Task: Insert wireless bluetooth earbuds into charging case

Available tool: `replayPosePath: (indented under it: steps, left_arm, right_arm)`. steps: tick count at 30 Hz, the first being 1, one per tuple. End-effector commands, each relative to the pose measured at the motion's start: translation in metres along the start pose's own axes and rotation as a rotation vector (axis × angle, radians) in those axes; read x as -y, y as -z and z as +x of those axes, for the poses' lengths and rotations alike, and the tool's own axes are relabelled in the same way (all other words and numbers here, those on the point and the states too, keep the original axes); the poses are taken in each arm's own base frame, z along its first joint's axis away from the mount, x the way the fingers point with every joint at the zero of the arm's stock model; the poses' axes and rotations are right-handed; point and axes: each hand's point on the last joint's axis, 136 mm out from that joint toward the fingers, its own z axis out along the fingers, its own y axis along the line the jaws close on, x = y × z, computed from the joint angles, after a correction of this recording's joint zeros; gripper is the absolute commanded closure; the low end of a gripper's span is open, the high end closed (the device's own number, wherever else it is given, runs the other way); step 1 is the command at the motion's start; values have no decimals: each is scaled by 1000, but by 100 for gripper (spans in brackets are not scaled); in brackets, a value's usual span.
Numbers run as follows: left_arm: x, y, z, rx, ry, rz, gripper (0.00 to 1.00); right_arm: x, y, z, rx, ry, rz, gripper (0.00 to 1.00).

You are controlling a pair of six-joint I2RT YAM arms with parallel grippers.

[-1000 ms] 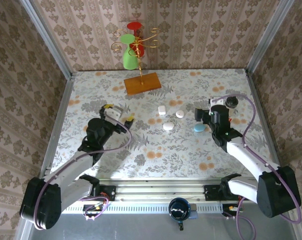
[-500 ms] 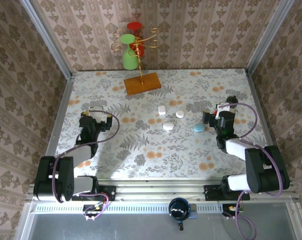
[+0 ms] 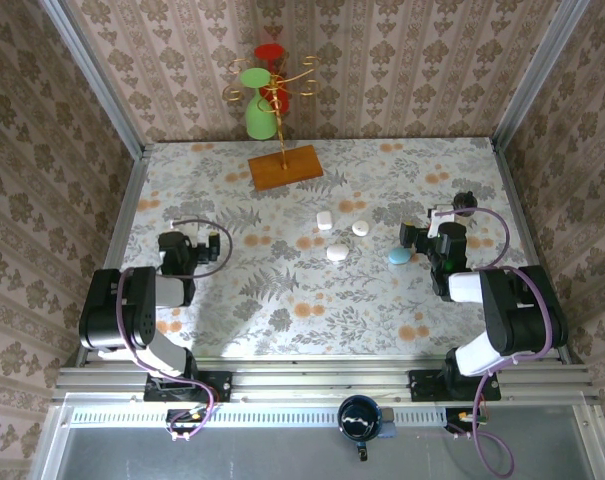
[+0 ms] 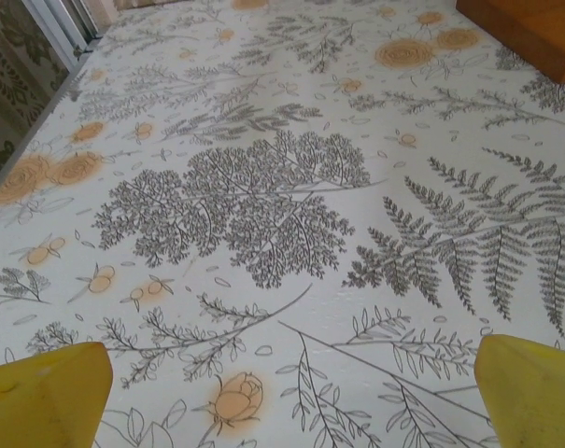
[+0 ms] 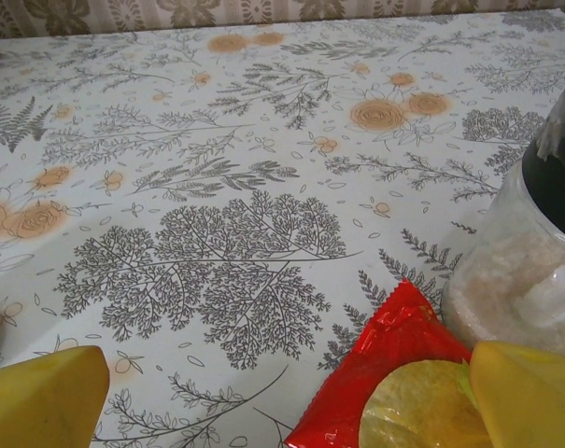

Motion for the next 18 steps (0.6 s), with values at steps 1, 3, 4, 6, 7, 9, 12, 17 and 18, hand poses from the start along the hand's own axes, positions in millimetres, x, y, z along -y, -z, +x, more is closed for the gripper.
replayPosePath:
  steps: [1, 3, 4, 6, 7, 9, 12, 17, 18]
  left_arm:
    - [-2, -3, -26, 78, 22, -6, 0]
    - [-2, -3, -26, 82, 18, -9, 0]
    - [-1, -3, -26, 78, 18, -8, 0]
    - [-1, -3, -26, 80, 17, -9, 0]
    - [-2, -3, -27, 82, 17, -10, 0]
    - [-1, -3, -26, 81, 16, -10, 0]
    - [-1, -3, -26, 80, 16, -11, 0]
    - [-1, -3, -26, 78, 16, -9, 0]
    - [-1, -3, -27, 80, 17, -11, 0]
  right_arm:
    - [-1, -1, -12, 44, 6, -11, 0]
    - [-1, -1, -12, 44, 6, -11, 0]
    - [-1, -1, -13, 45, 6, -11, 0]
    - [-1, -1, -13, 46, 7, -11, 0]
    - [-1, -1, -13, 45, 6, -11, 0]
    - [-1, -1, -13, 46, 6, -11, 0]
    - [-2, -1, -12, 44, 7, -11, 0]
    - [-2, -1, -12, 43, 9, -8, 0]
    - [-2, -1, -12, 43, 9, -7, 0]
